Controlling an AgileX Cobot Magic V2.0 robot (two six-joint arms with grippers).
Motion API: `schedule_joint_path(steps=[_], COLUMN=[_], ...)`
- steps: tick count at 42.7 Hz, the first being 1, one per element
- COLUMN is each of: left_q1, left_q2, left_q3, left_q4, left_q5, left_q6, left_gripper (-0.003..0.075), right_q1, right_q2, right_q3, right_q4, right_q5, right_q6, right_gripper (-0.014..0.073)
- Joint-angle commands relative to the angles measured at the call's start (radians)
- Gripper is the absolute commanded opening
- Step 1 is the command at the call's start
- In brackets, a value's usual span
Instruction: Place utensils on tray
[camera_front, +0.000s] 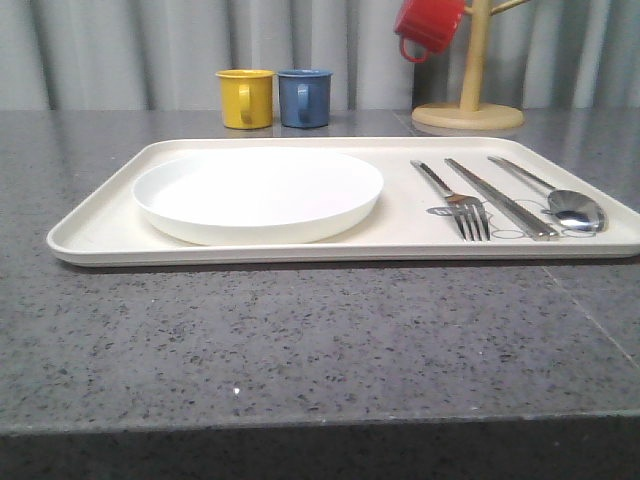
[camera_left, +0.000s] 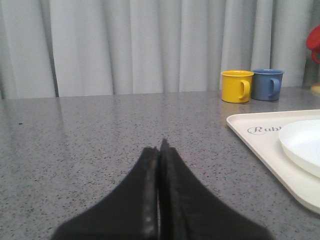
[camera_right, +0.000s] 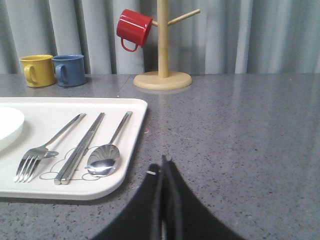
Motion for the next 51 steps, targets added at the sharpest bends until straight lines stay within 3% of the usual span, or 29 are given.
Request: schedule_joint_path(steps=[1,11,22,51], left_q1=[0.005,0.005,0.005,0.005], left_q2=[-0.021,-0.021,-0.021,-0.021], left_q3=[0.014,0.014,0.014,0.014], left_q4=[-0.01,-0.01,-0.01,-0.01], left_q5=[-0.073,-0.073,-0.073,-0.073], left_q6=[-0.006,-0.006,-0.006,-0.006], left_gripper=[-0.002,-0.002,-0.002,-0.002], right_q1=[0.001,0.001,-0.034,-0.034], right_q2=[-0.015,-0.015,-0.016,-0.015], right_q3=[0.0,0.0,0.0,0.0], right_q4=[0.002,0.004,-0.217,-0.204], right_q5=[-0.088,-0.101,-0.129,-0.128], right_q6=[-0.007,-0.004,0.236,0.235], right_gripper=[-0.0067,-0.0067,-0.0067,-0.0067])
